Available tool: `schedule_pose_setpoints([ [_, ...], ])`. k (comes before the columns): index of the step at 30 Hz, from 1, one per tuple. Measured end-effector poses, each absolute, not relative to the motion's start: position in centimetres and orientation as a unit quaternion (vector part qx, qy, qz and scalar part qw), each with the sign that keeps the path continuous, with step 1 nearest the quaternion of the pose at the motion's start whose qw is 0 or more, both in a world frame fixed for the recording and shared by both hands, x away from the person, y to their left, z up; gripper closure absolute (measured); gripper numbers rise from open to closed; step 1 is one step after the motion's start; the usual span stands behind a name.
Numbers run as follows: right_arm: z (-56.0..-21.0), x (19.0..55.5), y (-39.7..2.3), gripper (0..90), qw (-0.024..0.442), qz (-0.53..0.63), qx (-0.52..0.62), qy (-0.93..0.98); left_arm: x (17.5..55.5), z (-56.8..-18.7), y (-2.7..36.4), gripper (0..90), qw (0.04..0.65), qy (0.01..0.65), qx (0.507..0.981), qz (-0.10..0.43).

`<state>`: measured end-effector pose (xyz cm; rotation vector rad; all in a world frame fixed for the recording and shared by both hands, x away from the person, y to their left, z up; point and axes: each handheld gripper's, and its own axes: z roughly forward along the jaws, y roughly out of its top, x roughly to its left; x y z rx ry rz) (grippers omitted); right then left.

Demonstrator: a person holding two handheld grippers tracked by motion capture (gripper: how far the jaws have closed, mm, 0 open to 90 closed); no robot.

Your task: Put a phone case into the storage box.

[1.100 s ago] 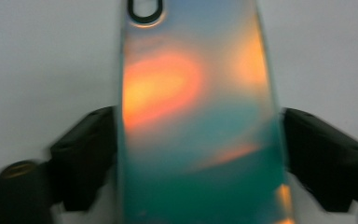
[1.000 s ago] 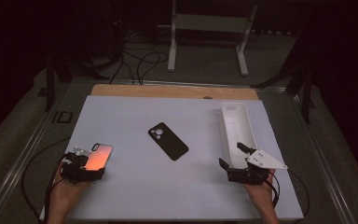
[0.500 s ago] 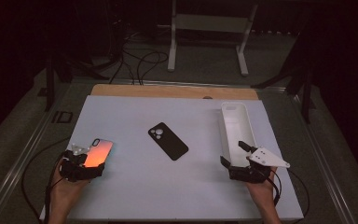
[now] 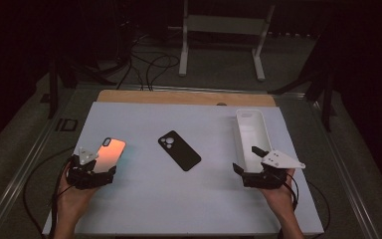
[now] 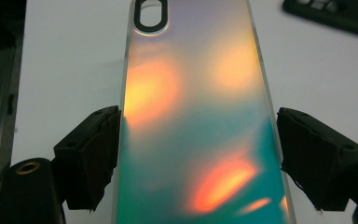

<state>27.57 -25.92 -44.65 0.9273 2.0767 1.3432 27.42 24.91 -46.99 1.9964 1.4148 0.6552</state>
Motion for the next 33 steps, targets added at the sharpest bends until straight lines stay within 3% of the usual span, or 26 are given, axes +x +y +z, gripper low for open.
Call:
schedule_pose_setpoints([
  [25,-41.0,30.7,-22.1,9.0,0.205,0.499,0.316,0.78,28.8,-41.6,17.7,16.8,0.388,0.42,0.775,0.27],
  [33,-40.1,32.0,-19.6,9.1,0.165,0.529,0.303,0.776,29.1,-40.4,15.1,16.8,0.408,0.376,0.781,0.286],
])
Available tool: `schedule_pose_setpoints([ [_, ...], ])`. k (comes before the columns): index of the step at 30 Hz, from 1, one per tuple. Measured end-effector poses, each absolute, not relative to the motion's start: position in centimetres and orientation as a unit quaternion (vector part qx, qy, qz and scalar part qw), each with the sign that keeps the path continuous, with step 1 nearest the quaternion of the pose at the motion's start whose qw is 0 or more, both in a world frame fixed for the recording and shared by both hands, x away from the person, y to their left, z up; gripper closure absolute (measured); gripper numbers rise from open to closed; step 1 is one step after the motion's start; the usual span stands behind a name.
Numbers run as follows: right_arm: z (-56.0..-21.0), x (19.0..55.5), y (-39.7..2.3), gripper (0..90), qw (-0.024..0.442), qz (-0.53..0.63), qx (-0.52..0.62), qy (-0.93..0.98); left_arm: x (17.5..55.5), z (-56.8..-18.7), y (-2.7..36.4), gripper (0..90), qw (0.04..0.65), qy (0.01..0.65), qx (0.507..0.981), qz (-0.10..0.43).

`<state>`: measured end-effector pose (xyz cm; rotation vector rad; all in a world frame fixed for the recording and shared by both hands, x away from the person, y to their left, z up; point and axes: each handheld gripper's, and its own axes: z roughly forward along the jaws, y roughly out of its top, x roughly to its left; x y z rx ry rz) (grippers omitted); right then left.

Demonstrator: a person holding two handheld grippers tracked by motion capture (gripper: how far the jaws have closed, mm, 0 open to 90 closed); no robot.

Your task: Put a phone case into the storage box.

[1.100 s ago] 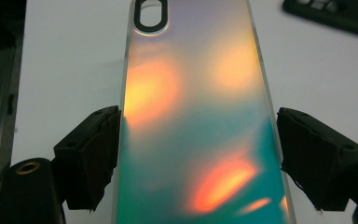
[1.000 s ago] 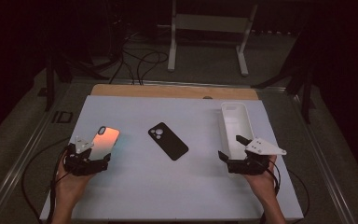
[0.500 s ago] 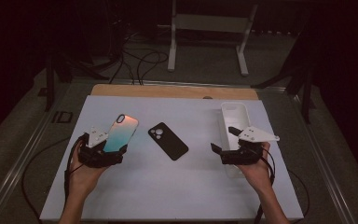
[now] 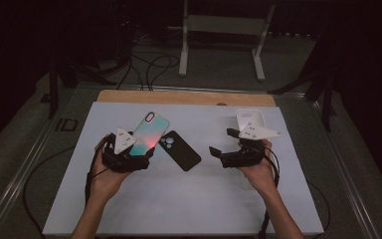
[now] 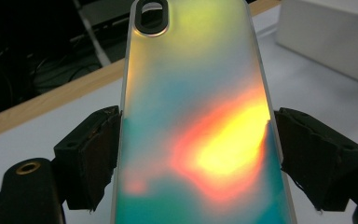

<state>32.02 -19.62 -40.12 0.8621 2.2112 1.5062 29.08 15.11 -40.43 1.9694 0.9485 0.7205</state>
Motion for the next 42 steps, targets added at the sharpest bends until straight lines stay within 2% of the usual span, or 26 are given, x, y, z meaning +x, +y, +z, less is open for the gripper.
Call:
schedule_pose_setpoints([
  [16,-39.3,33.3,-15.7,9.2,0.125,0.545,0.29,0.777,29.0,-39.8,11.9,16.8,0.425,0.324,0.796,0.283],
  [24,-39.3,33.7,-14.1,9.6,0.087,0.561,0.288,0.771,28.6,-39.9,10.5,16.7,0.436,0.299,0.801,0.28],
  [28,-39.1,33.8,-13.5,14.0,0.065,0.565,0.292,0.769,28.3,-39.9,10.0,16.7,0.45,0.288,0.798,0.277],
  [29,-39.1,33.8,-13.4,15.7,0.06,0.566,0.294,0.768,28.2,-39.9,9.7,16.7,0.456,0.284,0.797,0.276],
  [33,-39.0,34.0,-13.2,35.4,0.034,0.568,0.3,0.766,27.9,-39.7,9.3,16.7,0.466,0.277,0.792,0.281],
  [39,-38.9,33.9,-12.6,53.5,0.017,0.567,0.294,0.77,28.0,-40.0,8.8,16.8,0.465,0.274,0.794,0.28],
  [42,-38.9,33.9,-12.5,70.9,0.003,0.57,0.292,0.768,28.0,-40.3,8.5,16.9,0.457,0.274,0.801,0.271],
])
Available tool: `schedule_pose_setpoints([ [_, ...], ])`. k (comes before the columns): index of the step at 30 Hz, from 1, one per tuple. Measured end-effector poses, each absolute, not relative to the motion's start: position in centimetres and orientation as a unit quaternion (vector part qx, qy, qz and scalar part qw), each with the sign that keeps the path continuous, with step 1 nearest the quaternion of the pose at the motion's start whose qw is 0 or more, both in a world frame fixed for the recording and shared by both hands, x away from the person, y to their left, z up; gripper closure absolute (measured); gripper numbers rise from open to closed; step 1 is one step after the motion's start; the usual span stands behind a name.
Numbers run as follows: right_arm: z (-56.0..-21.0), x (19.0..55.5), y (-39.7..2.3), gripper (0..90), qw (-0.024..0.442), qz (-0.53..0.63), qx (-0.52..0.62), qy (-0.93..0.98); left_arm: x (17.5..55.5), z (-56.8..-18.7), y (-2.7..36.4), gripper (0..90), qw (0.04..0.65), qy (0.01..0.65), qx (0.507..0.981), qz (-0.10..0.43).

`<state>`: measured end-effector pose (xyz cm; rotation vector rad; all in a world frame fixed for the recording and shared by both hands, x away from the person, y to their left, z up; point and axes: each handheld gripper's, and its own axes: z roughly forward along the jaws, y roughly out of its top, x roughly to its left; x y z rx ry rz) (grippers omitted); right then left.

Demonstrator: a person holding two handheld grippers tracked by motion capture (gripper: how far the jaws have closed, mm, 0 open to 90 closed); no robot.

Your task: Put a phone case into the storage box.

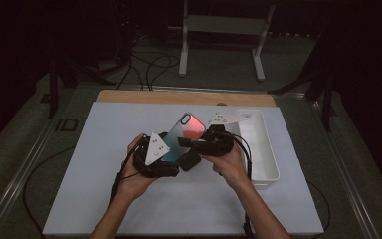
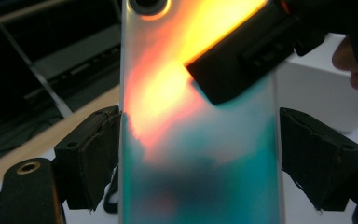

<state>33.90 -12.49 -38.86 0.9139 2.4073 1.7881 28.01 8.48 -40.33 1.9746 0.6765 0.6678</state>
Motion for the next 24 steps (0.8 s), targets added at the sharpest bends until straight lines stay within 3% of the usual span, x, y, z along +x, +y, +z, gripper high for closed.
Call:
schedule_pose_setpoints([
  [2,-38.8,33.9,-12.5,77.9,-0.009,0.573,0.289,0.767,28.0,-40.4,8.3,17.0,0.452,0.275,0.803,0.274],
  [6,-38.9,33.9,-12.2,81.3,-0.017,0.566,0.296,0.769,28.1,-40.6,8.0,16.9,0.433,0.277,0.809,0.285],
  [8,-39.1,33.8,-12.0,86.6,0.001,0.559,0.295,0.775,28.3,-40.6,8.0,19.6,0.429,0.284,0.814,0.271],
  [9,-39.1,33.8,-12.0,86.6,0.001,0.559,0.295,0.775,28.5,-40.7,8.1,19.6,0.43,0.287,0.816,0.258],
  [10,-39.1,33.8,-12.0,87.0,0.004,0.56,0.294,0.775,28.5,-40.8,8.2,12.3,0.427,0.29,0.818,0.253],
  [11,-39.1,33.8,-12.1,87.0,0.006,0.562,0.29,0.775,28.6,-40.8,8.2,10.7,0.425,0.291,0.82,0.25],
  [24,-38.8,33.7,-12.8,87.0,0.023,0.559,0.284,0.778,29.2,-40.6,9.9,2.4,0.46,0.299,0.818,0.171],
])
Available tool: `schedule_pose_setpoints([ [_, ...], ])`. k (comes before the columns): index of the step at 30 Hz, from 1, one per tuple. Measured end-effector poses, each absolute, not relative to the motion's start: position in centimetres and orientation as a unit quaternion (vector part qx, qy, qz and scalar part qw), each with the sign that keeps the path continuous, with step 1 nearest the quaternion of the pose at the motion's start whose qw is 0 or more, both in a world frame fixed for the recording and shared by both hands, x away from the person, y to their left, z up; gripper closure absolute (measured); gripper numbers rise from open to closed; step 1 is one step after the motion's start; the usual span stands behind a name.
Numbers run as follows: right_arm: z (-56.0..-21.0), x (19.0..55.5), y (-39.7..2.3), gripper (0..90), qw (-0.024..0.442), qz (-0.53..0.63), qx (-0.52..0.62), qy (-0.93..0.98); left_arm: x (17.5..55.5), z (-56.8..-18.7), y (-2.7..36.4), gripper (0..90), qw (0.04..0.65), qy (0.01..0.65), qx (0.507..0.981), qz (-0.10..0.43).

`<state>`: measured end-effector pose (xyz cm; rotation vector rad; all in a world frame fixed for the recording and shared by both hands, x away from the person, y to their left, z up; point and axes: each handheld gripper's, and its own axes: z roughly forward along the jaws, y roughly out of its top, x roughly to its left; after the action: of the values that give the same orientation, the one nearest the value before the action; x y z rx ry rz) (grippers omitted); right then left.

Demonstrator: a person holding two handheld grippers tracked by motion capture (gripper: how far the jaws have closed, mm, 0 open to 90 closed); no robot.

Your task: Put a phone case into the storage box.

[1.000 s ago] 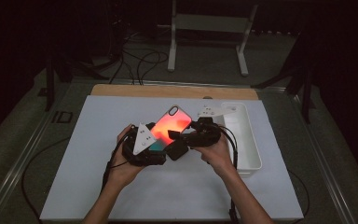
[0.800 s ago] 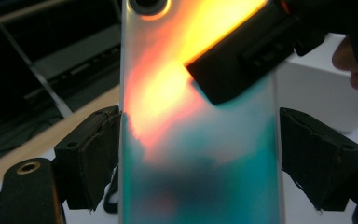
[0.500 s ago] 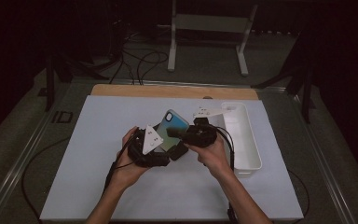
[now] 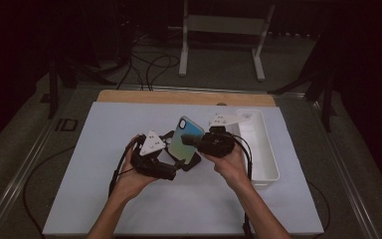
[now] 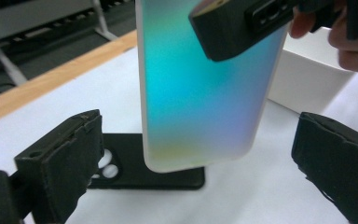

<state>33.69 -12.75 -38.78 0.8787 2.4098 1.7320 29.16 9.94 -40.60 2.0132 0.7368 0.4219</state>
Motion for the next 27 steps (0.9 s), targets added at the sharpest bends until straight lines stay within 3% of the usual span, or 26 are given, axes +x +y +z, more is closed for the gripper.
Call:
schedule_pose_setpoints([
  [8,-38.4,32.9,-13.2,86.9,0.022,0.575,0.248,0.779,29.3,-41.0,10.4,2.3,0.473,0.292,0.822,0.126],
  [14,-37.9,32.3,-13.3,86.8,0.009,0.59,0.219,0.777,29.3,-40.9,10.6,15.1,0.491,0.273,0.822,0.091],
  [23,-37.8,31.7,-12.9,86.7,-0.021,0.6,0.171,0.781,29.1,-41.2,10.0,19.1,0.49,0.237,0.837,0.056],
  [27,-37.7,31.7,-12.7,86.7,-0.024,0.6,0.155,0.784,29.0,-41.3,9.9,31.8,0.487,0.224,0.842,0.052],
])
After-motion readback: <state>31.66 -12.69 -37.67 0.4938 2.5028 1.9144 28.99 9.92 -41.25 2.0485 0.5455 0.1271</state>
